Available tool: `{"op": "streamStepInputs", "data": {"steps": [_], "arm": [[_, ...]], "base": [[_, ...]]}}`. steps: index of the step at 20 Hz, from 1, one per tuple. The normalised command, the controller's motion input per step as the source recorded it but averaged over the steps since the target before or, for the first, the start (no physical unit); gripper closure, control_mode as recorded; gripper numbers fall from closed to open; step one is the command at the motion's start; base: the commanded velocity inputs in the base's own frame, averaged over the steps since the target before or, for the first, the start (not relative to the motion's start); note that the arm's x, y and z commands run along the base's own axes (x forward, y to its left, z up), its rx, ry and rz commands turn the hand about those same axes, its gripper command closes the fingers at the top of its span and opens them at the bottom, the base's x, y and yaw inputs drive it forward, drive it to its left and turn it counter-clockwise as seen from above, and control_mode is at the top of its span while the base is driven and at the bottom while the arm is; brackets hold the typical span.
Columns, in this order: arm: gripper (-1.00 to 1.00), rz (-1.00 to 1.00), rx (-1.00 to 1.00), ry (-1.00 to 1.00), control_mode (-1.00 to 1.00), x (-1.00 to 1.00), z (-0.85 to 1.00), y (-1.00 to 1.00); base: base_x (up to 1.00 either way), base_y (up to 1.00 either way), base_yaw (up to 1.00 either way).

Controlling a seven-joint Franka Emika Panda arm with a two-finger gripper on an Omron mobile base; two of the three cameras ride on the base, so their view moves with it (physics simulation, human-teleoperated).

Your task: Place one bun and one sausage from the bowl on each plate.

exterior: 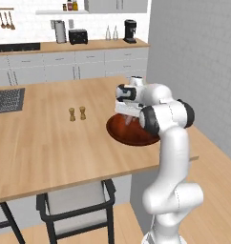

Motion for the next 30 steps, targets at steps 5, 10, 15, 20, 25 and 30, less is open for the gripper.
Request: {"op": "streamStepInputs", "data": {"steps": [5,10,15,20,25,30], "arm": [[1.00,0.01,-0.10,-0.02,-1.00,-1.00,0.85,0.00],[1.00,0.04,-0.12,-0.13,-1.00,-1.00,0.69,0.05],[1.00,0.07,-0.04,-0.11,-1.00,-1.00,0.41,0.05],[1.00,0.12,0.00,-0.04,-1.00,-1.00,0.25,0.02],[1.00,0.07,0.01,0.00,-1.00,-1.00,-0.06,0.00],[1.00,0.00,0.01,0.03,-1.00,-0.04,-0.02,0.00]], "base": [[0.00,0.00,0.00],[0.00,0.00,0.00],[0.00,0.00,0.00],[0.00,0.00,0.00],[0.00,0.00,0.00],[0.00,0.00,0.00]]}}
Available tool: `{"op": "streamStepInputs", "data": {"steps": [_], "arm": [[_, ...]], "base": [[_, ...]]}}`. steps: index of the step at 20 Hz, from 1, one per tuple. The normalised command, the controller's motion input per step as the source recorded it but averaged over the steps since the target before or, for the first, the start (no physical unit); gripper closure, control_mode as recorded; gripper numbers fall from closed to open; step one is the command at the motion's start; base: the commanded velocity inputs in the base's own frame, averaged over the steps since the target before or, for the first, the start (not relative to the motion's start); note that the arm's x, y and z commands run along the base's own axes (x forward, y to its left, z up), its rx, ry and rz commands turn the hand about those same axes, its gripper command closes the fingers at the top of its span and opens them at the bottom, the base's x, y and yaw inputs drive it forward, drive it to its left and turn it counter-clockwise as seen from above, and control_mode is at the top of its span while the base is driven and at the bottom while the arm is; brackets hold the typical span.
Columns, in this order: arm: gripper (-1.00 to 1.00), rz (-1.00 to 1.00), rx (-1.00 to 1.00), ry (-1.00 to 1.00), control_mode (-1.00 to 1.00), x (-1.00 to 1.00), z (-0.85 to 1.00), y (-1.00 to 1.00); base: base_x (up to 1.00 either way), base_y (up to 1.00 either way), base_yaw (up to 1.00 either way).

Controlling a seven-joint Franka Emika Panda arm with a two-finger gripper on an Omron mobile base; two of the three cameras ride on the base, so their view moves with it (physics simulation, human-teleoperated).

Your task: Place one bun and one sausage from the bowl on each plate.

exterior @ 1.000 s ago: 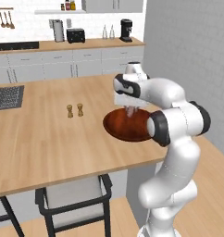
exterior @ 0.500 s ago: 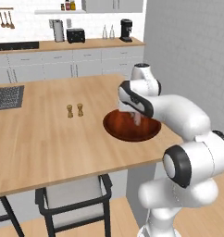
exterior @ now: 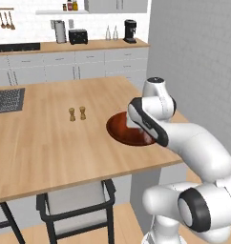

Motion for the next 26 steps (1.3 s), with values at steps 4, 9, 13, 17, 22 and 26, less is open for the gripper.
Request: {"op": "streamStepInputs", "data": {"steps": [4,9,13,17,22,26], "arm": [[1.00,0.00,0.00,0.00,1.00,-0.07,-0.03,0.01],[1.00,0.00,0.00,0.00,1.00,0.00,0.00,0.00],[1.00,0.00,0.00,0.00,1.00,0.00,0.00,0.00],[1.00,0.00,0.00,0.00,1.00,0.00,0.00,0.00],[1.00,0.00,0.00,0.00,1.00,0.00,0.00,0.00],[1.00,0.00,0.00,0.00,1.00,0.00,0.00,0.00]], "base": [[-0.32,0.17,0.00],[-0.99,0.69,0.03],[-0.53,1.00,0.07],[-0.13,1.00,0.07],[0.00,1.00,0.02],[0.00,1.00,0.00]]}}
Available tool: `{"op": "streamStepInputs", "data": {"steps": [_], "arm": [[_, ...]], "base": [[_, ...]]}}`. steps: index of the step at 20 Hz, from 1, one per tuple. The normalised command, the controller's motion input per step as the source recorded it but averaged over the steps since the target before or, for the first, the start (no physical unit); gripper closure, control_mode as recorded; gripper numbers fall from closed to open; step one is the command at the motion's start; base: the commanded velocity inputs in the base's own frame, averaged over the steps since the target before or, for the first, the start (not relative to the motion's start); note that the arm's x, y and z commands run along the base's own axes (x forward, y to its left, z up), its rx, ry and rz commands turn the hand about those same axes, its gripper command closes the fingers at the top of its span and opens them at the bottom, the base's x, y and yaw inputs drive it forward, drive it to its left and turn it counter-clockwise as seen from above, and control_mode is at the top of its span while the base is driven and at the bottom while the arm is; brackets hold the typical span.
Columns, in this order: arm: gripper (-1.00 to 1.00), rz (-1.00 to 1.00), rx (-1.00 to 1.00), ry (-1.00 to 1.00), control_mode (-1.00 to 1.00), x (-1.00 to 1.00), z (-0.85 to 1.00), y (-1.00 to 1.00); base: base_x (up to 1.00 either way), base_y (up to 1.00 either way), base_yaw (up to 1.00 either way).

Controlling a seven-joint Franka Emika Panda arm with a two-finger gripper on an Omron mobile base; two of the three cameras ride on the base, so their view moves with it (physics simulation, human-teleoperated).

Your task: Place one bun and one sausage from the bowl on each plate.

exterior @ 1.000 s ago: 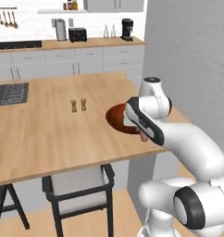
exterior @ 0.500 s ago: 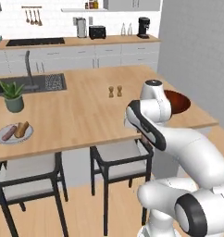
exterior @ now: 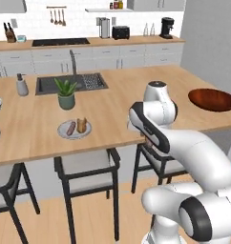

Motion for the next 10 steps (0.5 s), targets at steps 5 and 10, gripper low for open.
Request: {"op": "streamStepInputs", "data": {"steps": [5,10], "arm": [[1.00,0.00,0.00,0.00,1.00,0.00,0.00,0.00],[1.00,0.00,0.00,0.00,1.00,0.00,0.00,0.00]], "base": [[0.00,1.00,0.00],[0.05,1.00,0.00]]}}
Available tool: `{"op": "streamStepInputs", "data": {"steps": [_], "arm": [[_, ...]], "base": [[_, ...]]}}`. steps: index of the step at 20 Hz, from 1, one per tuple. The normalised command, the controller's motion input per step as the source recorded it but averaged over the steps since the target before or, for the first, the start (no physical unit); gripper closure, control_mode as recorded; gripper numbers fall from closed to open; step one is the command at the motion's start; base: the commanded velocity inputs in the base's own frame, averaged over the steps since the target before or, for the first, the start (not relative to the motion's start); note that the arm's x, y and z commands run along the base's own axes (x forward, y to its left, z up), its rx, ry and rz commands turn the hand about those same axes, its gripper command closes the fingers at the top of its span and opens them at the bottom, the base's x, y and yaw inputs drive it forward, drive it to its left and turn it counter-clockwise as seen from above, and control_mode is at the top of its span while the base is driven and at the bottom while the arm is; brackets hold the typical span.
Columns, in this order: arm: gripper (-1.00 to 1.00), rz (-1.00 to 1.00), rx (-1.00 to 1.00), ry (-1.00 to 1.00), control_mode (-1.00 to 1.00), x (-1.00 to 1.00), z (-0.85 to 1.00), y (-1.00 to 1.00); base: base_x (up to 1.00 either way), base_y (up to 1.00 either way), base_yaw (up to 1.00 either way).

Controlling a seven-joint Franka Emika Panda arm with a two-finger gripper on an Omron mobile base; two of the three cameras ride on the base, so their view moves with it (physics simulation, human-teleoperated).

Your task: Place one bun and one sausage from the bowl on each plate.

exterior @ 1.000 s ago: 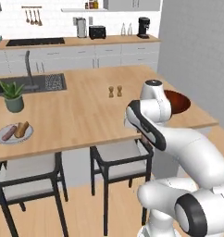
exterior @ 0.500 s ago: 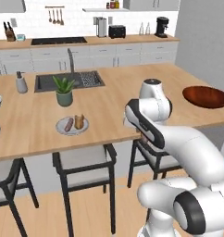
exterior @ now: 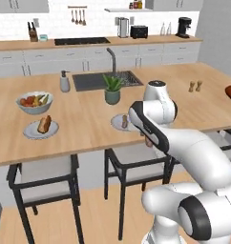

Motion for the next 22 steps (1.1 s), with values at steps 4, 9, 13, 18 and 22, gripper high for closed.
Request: {"op": "streamStepInputs", "data": {"steps": [4,9,13,18,22], "arm": [[1.00,0.00,0.00,0.00,1.00,0.00,0.00,0.00],[1.00,0.00,0.00,0.00,1.00,0.00,0.00,0.00],[1.00,0.00,0.00,0.00,1.00,0.00,0.00,0.00],[1.00,0.00,0.00,0.00,1.00,0.00,0.00,0.00],[1.00,0.00,0.00,0.00,1.00,0.00,0.00,0.00]], "base": [[0.36,1.00,0.00],[0.44,1.00,0.00],[0.80,1.00,-0.02],[0.57,1.00,-0.05],[0.61,0.52,-0.01]]}}
